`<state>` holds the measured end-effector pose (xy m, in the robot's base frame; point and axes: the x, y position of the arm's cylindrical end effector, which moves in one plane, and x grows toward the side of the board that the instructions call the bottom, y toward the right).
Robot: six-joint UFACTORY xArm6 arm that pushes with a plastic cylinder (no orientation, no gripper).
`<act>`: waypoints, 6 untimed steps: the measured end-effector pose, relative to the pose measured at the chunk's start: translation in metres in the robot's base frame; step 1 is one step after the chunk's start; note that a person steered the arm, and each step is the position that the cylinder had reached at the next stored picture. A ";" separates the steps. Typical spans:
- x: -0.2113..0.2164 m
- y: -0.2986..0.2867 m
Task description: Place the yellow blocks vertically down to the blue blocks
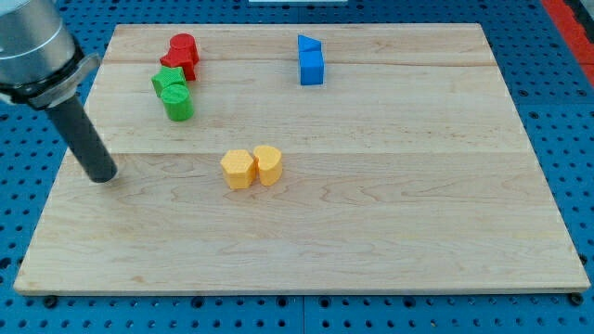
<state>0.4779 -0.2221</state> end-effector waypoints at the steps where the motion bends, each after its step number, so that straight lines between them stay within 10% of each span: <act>1: 0.000 0.051; 6: 0.037 0.243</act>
